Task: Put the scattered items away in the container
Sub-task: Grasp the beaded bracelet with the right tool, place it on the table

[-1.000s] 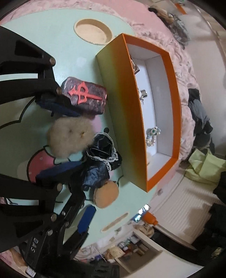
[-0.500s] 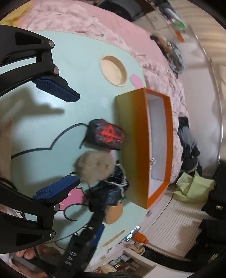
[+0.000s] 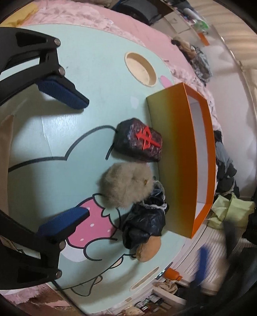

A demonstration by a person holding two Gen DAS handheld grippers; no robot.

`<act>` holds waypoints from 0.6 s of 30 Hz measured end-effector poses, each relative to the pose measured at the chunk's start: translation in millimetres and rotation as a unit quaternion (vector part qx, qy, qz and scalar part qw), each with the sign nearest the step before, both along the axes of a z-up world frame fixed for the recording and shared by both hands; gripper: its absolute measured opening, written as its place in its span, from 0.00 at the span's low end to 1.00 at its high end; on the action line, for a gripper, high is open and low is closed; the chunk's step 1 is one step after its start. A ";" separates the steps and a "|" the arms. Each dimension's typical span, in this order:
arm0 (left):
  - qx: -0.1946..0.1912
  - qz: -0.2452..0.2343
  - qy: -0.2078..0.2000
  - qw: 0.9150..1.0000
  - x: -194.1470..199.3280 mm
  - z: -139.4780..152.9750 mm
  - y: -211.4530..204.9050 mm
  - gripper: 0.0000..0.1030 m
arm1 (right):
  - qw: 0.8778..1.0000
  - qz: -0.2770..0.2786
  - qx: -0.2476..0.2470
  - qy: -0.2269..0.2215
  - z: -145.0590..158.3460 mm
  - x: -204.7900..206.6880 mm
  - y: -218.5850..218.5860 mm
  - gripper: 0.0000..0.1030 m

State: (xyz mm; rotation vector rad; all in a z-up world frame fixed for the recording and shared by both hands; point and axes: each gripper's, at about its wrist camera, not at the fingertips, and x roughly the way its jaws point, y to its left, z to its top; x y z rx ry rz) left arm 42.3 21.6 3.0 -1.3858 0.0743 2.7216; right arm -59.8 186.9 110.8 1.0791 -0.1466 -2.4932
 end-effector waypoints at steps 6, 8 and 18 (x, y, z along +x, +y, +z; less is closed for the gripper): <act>0.002 -0.001 0.002 1.000 0.9 -1.9 -1.0 0.99 | 0.990 0.048 0.076 -0.105 -18.0 -94.7 -49.8 0.65; 0.001 -0.002 0.002 1.000 -0.5 -1.6 -0.6 0.99 | 0.985 0.038 0.102 -0.130 -33.8 -117.5 -59.4 0.60; 0.002 -0.006 0.003 1.000 -0.2 -1.9 1.2 0.99 | 0.964 0.029 0.201 -0.172 -67.0 -157.9 -82.7 0.59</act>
